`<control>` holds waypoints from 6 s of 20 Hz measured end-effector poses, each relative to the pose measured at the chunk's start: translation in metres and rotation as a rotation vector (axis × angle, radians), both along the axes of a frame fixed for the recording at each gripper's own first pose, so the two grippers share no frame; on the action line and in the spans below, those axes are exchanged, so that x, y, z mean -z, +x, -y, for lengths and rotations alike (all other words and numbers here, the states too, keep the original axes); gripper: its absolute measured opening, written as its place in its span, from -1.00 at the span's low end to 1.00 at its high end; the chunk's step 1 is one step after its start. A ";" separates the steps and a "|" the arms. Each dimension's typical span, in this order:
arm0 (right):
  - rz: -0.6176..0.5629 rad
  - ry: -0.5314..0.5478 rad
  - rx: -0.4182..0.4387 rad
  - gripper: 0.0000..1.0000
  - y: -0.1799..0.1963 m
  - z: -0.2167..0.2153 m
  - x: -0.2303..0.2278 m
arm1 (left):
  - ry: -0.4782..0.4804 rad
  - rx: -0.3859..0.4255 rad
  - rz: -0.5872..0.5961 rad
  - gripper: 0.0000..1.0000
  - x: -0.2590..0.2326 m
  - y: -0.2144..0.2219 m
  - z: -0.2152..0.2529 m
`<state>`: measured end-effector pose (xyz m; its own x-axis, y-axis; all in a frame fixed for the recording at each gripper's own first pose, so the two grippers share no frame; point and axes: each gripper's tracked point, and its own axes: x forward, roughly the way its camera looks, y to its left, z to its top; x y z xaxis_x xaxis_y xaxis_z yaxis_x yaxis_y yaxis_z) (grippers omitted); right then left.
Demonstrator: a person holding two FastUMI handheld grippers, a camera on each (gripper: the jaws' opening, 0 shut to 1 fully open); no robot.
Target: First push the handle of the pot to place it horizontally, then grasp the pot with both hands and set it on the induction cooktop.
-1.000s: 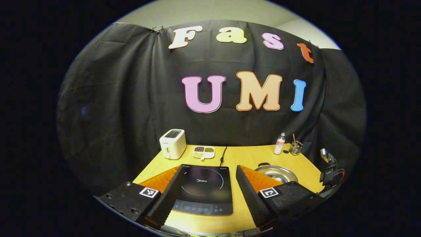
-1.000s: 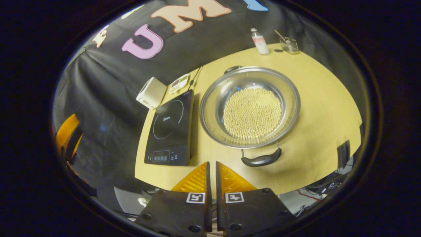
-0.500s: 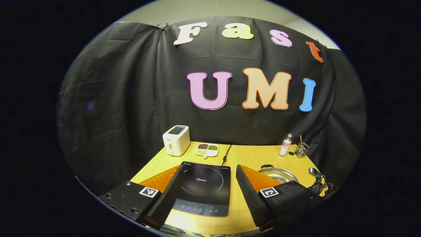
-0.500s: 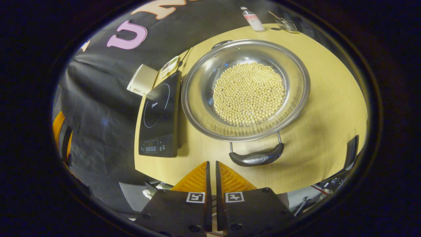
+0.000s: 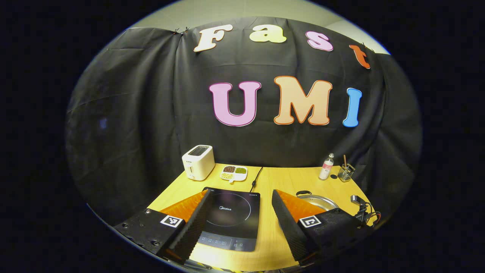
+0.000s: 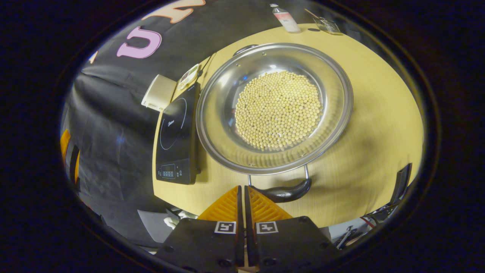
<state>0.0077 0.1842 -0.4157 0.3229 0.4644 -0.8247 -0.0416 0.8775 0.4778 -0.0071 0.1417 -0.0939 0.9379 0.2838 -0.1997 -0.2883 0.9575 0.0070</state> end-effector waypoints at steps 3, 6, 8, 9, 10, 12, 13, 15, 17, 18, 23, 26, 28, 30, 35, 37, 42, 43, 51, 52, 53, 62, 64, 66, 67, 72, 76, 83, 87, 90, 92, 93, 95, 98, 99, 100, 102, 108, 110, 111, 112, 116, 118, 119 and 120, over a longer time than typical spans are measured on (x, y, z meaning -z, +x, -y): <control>-0.008 0.010 0.011 -0.89 0.005 0.010 -0.002 | -0.009 -0.003 0.000 0.92 0.000 0.003 0.007; -0.013 0.009 0.017 -0.89 0.008 0.020 -0.002 | -0.018 -0.003 0.001 0.86 0.002 0.006 0.013; -0.018 0.003 0.024 -0.89 0.009 0.027 -0.003 | -0.020 -0.005 0.001 0.92 0.001 0.006 0.015; -0.019 -0.002 0.027 -0.89 0.011 0.031 -0.002 | -0.020 -0.007 0.002 0.92 0.002 0.006 0.015; -0.020 -0.008 0.029 -0.89 0.010 0.036 -0.002 | -0.021 -0.007 0.003 0.92 0.001 0.007 0.015; -0.022 -0.017 0.032 -0.89 0.012 0.044 -0.002 | -0.026 -0.010 -0.004 0.92 0.004 0.006 0.021; -0.026 -0.021 0.040 -0.89 0.014 0.049 -0.003 | -0.029 -0.011 -0.005 0.92 0.007 0.006 0.022; -0.029 -0.029 0.054 -0.89 0.017 0.058 -0.004 | -0.037 -0.014 -0.009 0.92 0.010 0.006 0.024; -0.023 -0.036 0.066 -0.89 0.022 0.068 -0.004 | -0.043 -0.021 -0.012 0.92 0.012 0.005 0.026; -0.017 -0.041 0.071 -0.90 0.024 0.072 -0.004 | -0.046 -0.023 -0.013 0.86 0.014 0.006 0.027; 0.020 -0.086 0.082 -0.89 0.039 0.093 -0.006 | -0.055 -0.032 -0.039 0.93 0.026 0.007 0.032; 0.027 -0.097 0.094 -0.89 0.048 0.102 -0.007 | -0.057 -0.035 -0.042 0.93 0.027 0.010 0.036; 0.029 -0.102 0.104 -0.89 0.056 0.111 -0.008 | -0.058 -0.039 -0.048 0.93 0.030 0.012 0.036; 0.033 -0.106 0.117 -0.89 0.065 0.119 -0.009 | -0.063 -0.047 -0.055 0.93 0.030 0.013 0.036; 0.053 -0.131 0.138 -0.90 0.089 0.137 -0.012 | -0.071 -0.065 -0.069 0.86 0.037 0.018 0.035; 0.061 -0.140 0.139 -0.89 0.098 0.142 -0.013 | -0.074 -0.071 -0.079 0.93 0.040 0.021 0.034; 0.075 -0.143 0.145 -0.89 0.115 0.151 -0.015 | -0.083 -0.089 -0.119 0.93 0.052 0.025 0.030; 0.076 -0.143 0.146 -0.89 0.118 0.152 -0.015 | -0.086 -0.092 -0.123 0.93 0.055 0.025 0.029; 0.125 -0.191 0.089 -0.90 0.148 0.159 -0.018 | -0.091 -0.139 -0.161 0.93 0.068 0.022 0.017; 0.129 -0.195 0.085 -0.89 0.151 0.160 -0.018 | -0.093 -0.145 -0.163 0.94 0.069 0.022 0.016; 0.131 -0.198 0.081 -0.89 0.155 0.161 -0.018 | -0.096 -0.153 -0.166 0.94 0.071 0.021 0.016; 0.126 -0.180 0.088 -1.00 0.156 0.171 -0.020 | -0.116 -0.191 -0.192 0.93 0.091 0.022 0.014; 0.118 -0.138 0.108 -0.67 0.159 0.175 -0.027 | -0.132 -0.188 -0.191 0.94 0.095 0.027 0.016; 0.116 -0.109 0.129 -0.32 0.165 0.181 -0.035 | -0.163 -0.171 -0.179 0.94 0.099 0.032 0.020; 0.118 -0.076 0.140 -0.31 0.170 0.181 -0.042 | -0.184 -0.157 -0.171 0.94 0.102 0.038 0.024; 0.159 -0.031 0.149 0.83 0.187 0.183 -0.060 | -0.252 -0.072 -0.180 0.92 0.122 0.065 0.033; 0.157 0.004 0.135 0.84 0.197 0.173 -0.060 | -0.307 -0.011 -0.216 0.91 0.146 0.087 0.039; 0.125 -0.021 0.074 1.00 0.204 0.163 -0.037 | -0.396 0.042 -0.326 0.84 0.194 0.111 0.049; 0.102 -0.044 0.047 1.00 0.207 0.157 -0.021 | -0.418 0.061 -0.377 0.84 0.214 0.119 0.051; 0.089 -0.070 0.019 0.84 0.206 0.154 -0.010 | -0.420 0.068 -0.423 0.81 0.232 0.125 0.053; 0.083 -0.076 0.007 0.86 0.207 0.151 -0.005 | -0.426 0.077 -0.445 0.82 0.241 0.129 0.057; 0.079 -0.074 0.004 0.86 0.208 0.150 -0.004 | -0.425 0.076 -0.452 0.82 0.244 0.131 0.057; 0.070 -0.077 -0.001 0.86 0.209 0.146 0.000 | -0.416 0.073 -0.464 0.81 0.248 0.135 0.060; 0.059 -0.088 -0.013 0.86 0.208 0.145 0.007 | -0.413 0.083 -0.483 0.81 0.254 0.140 0.064; 0.055 -0.087 -0.018 0.86 0.207 0.144 0.009 | -0.412 0.084 -0.492 0.81 0.256 0.142 0.065; 0.050 -0.087 -0.021 0.99 0.207 0.143 0.011 | -0.408 0.083 -0.501 0.81 0.259 0.143 0.065; 0.041 -0.083 -0.023 0.98 0.208 0.141 0.013 | -0.394 0.073 -0.518 0.80 0.264 0.144 0.063; 0.023 -0.108 -0.043 0.75 0.207 0.139 0.028 | -0.433 0.067 -0.561 0.62 0.282 0.148 0.062; 0.016 -0.115 -0.048 0.72 0.207 0.140 0.033 | -0.450 0.060 -0.571 0.52 0.288 0.150 0.062; 0.012 -0.117 -0.048 0.71 0.208 0.140 0.034 | -0.457 0.059 -0.576 0.49 0.291 0.151 0.062; 0.010 -0.119 -0.045 0.52 0.208 0.141 0.036 | -0.459 0.059 -0.580 0.48 0.293 0.150 0.063; 0.004 -0.108 -0.041 0.52 0.211 0.140 0.039 | -0.420 0.061 -0.608 0.48 0.299 0.151 0.061; -0.009 -0.073 -0.043 0.32 0.208 0.133 0.037 | -0.401 0.060 -0.621 0.39 0.301 0.150 0.060; -0.017 -0.079 -0.037 0.25 0.207 0.132 0.038 | -0.394 0.061 -0.627 0.38 0.301 0.149 0.060; -0.026 -0.077 -0.037 0.05 0.208 0.131 0.039 | -0.389 0.061 -0.631 0.38 0.301 0.150 0.059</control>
